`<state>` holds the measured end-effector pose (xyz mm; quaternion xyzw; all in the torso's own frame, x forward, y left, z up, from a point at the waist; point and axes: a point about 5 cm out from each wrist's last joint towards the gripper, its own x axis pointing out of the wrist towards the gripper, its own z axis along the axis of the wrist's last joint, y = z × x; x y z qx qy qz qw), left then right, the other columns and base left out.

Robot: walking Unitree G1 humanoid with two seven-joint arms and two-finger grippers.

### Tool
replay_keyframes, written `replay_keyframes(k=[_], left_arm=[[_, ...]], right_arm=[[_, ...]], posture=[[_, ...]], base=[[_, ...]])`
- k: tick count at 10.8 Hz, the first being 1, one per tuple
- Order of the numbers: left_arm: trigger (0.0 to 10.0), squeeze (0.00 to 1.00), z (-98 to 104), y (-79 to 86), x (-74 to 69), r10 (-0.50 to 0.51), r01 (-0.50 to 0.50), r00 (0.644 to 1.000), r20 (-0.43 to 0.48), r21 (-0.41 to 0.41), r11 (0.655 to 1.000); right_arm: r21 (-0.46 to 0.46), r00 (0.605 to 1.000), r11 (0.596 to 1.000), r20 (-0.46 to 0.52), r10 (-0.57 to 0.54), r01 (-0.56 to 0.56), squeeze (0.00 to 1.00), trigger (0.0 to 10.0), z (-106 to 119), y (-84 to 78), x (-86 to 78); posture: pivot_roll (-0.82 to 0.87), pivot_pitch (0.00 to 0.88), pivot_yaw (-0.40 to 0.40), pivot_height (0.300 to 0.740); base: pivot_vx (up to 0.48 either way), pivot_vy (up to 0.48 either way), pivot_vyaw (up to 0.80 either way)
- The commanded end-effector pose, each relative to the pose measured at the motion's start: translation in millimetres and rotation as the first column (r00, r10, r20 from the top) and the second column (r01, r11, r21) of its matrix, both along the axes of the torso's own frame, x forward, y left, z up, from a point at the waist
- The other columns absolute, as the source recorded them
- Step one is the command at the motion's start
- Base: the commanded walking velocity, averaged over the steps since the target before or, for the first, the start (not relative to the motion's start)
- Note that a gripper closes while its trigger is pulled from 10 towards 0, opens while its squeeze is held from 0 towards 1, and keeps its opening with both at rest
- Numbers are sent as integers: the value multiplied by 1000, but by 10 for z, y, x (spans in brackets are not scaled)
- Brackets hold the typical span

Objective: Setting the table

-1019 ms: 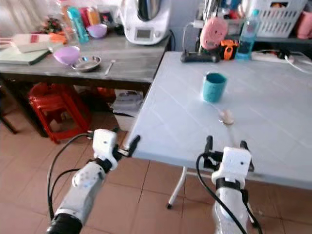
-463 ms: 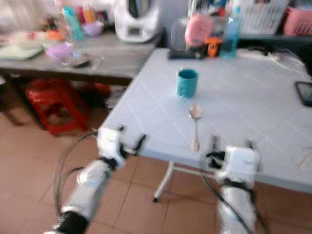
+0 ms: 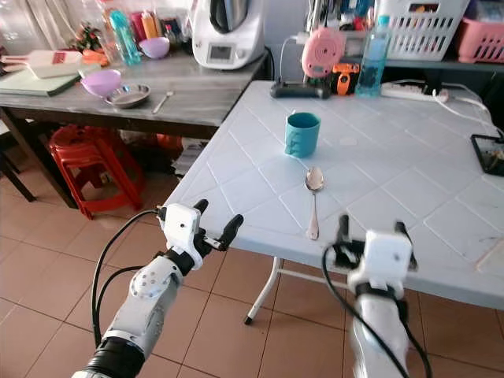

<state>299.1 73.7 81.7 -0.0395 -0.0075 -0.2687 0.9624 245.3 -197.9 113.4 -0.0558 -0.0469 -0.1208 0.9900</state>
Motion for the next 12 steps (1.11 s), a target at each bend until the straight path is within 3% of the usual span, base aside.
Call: replay_keyframes(k=[1, 3, 5, 8, 10, 12], left_arm=[[10000, 0, -31, 78, -23, -7, 8, 1000, -9, 10, 1000], [10000, 0, -203, 286, -177, -64, 69, 997, -49, 92, 993], [10000, 0, -274, 382, -271, -96, 104, 992, -77, 109, 989], [10000, 0, -232, 328, -394, -220, 224, 973, -75, 47, 974], [10000, 0, -50, 234, -288, -200, 200, 980, -13, 0, 980], [10000, 0, 39, 99, -266, -243, 243, 970, 19, -19, 970]], right_arm=[[15, 1000, 1000, -14, 16, -15, 0, 10000, -3, 24, 61], [62, 993, 995, -77, 87, -83, 0, 10000, -39, 48, 333], [73, 981, 987, -120, 152, -144, 0, 10000, -43, 117, 532], [71, 954, 974, -196, 225, -215, 0, 10000, -44, 210, 798], [91, 941, 976, -261, 213, -196, 0, 10000, -74, 131, 936], [111, 932, 975, -293, 216, -191, 0, 10000, -116, 90, 994]], posture=[[-81, 0, 83, 740], [-62, 0, 88, 740], [-46, 15, 82, 740], [-34, 22, 68, 740], [-40, 21, 64, 740], [-43, 16, 61, 740]], base=[[0, 0, 0], [0, 0, 0], [0, 0, 0], [0, 0, 0], [0, 0, 0], [0, 0, 0]])
